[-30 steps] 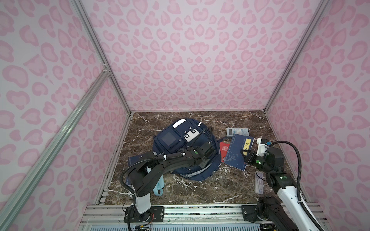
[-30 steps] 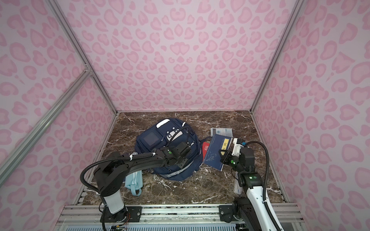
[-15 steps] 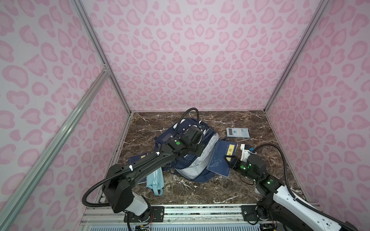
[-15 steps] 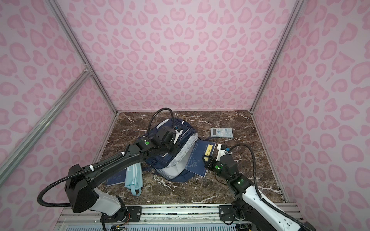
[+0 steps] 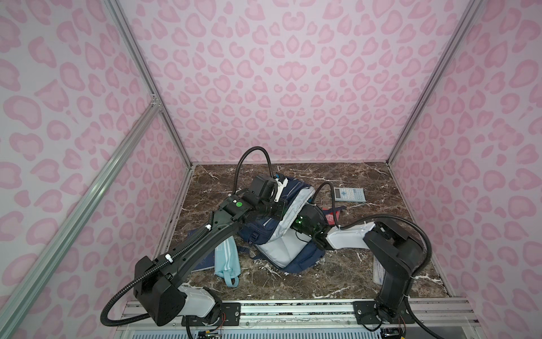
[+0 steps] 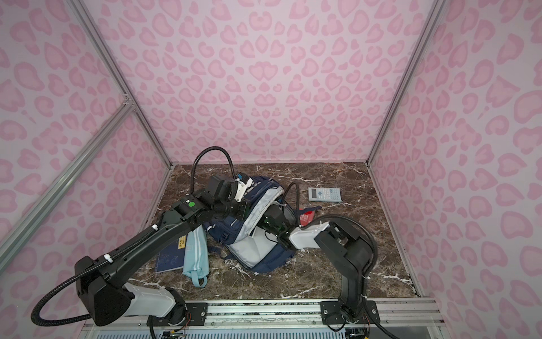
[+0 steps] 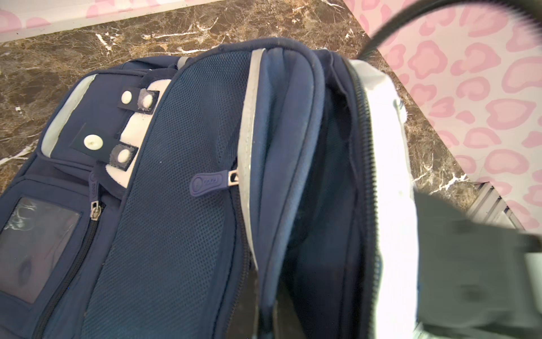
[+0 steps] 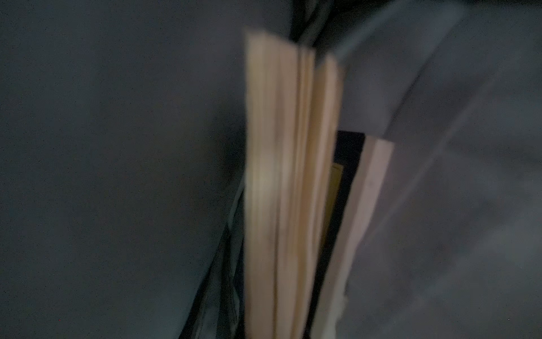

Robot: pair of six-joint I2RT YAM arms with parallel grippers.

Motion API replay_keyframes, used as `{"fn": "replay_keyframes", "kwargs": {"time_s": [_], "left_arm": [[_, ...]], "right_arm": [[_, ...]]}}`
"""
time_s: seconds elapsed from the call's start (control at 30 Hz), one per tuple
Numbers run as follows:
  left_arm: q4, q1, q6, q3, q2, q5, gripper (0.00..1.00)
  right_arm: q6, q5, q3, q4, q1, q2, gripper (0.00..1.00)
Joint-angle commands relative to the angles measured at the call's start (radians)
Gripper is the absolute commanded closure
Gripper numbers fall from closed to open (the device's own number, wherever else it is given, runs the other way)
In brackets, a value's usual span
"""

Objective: Pack books, pencil case, and school supplies into a backpack
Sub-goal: Place the book in the student bag, then close the student bag at the center of the table.

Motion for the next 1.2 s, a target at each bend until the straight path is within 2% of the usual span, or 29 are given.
{"fn": "replay_keyframes", "kwargs": {"time_s": [0.0, 0.03, 0.13, 0.23, 0.4, 0.67, 0.73, 0.8, 0.87, 1.0, 1.03, 1.1, 1.17], "left_arm": [[0.069, 0.017, -0.011, 0.018, -0.009, 0.034, 0.97], [0.074, 0.023, -0.016, 0.016, -0.012, 0.036, 0.97], [0.102, 0.029, -0.032, 0.007, -0.010, 0.034, 0.97], [0.136, 0.030, -0.057, 0.002, 0.019, 0.039, 0.97], [0.199, 0.030, -0.093, 0.009, 0.087, 0.064, 0.97], [0.299, 0.027, -0.147, -0.009, 0.224, 0.028, 0.97], [0.363, 0.031, -0.144, -0.020, 0.249, 0.022, 0.97], [0.354, 0.033, -0.133, 0.023, 0.286, -0.022, 0.97], [0.336, 0.032, -0.132, 0.076, 0.320, -0.015, 0.92], [0.345, 0.031, -0.153, 0.075, 0.309, -0.011, 0.83], [0.330, 0.031, -0.145, 0.075, 0.297, -0.024, 0.96], [0.285, 0.031, -0.126, 0.077, 0.275, -0.049, 0.97], [0.249, 0.032, -0.118, 0.062, 0.247, -0.079, 0.97]], "right_arm": [[0.011, 0.023, 0.080, 0.099, 0.000, 0.085, 0.56], [0.004, 0.016, 0.080, 0.084, -0.002, 0.084, 0.47], [-0.063, 0.006, 0.040, -0.046, -0.010, 0.009, 0.33], [-0.131, 0.024, -0.040, -0.173, -0.023, -0.112, 0.24], [-0.210, -0.034, -0.172, -0.339, -0.070, -0.279, 0.13], [-0.331, 0.055, -0.380, -0.556, -0.046, -0.604, 0.10], [-0.354, 0.135, -0.412, -0.623, -0.018, -0.685, 0.02], [-0.401, 0.189, -0.433, -0.674, 0.008, -0.750, 0.02], [-0.438, 0.186, -0.461, -0.672, 0.019, -0.802, 0.02], [-0.451, 0.164, -0.493, -0.654, 0.062, -0.848, 0.02], [-0.465, 0.178, -0.503, -0.645, 0.088, -0.856, 0.02], [-0.490, 0.209, -0.506, -0.658, 0.114, -0.864, 0.02], [-0.458, 0.292, -0.492, -0.726, 0.114, -0.870, 0.02]]}}
